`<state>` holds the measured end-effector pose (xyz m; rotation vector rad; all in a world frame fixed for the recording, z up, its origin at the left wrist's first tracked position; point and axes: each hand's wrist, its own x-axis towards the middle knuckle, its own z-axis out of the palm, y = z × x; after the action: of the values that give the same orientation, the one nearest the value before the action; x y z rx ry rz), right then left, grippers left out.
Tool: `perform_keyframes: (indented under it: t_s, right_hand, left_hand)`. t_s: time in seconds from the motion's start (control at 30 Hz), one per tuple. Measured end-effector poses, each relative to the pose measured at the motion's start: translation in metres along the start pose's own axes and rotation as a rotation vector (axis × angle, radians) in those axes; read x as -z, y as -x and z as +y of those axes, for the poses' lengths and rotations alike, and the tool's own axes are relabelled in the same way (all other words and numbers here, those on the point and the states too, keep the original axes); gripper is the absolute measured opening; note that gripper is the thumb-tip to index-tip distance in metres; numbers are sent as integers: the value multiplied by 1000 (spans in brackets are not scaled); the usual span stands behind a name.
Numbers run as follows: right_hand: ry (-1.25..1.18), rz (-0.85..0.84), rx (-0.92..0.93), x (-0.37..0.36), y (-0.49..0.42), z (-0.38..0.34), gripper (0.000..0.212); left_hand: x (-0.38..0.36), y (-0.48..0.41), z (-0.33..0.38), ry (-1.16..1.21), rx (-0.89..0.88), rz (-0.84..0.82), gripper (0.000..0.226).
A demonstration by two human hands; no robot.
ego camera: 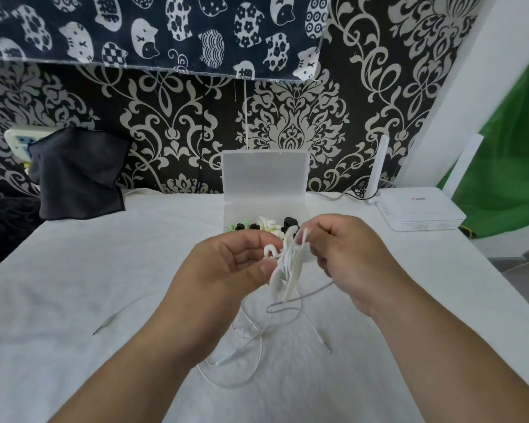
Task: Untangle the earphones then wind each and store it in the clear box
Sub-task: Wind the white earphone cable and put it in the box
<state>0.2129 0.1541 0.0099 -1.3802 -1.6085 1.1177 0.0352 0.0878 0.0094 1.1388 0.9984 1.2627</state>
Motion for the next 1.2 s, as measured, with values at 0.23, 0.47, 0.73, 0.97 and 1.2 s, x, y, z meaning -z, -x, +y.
perform_keyframes:
  t_s: [0.23, 0.47, 0.73, 0.97, 1.2]
  right_hand:
    - [62, -413, -59, -23, 19, -4, 35]
    - [254, -608, -9, -20, 26, -15, 14]
    - [489, -371, -41, 5, 19, -14, 46]
    - [106, -137, -221, 29, 10, -11, 30]
    - [838, -54, -169, 30, 4, 3, 48]
  left_hand:
    - [2, -6, -1, 161, -43, 291, 17]
    - [9, -11, 2, 187, -24, 473, 15]
    - [27, -15, 10, 169, -112, 635, 12]
    - [38, -17, 15, 130, -143, 738, 14]
    - [17, -14, 14, 146, -127, 551, 12]
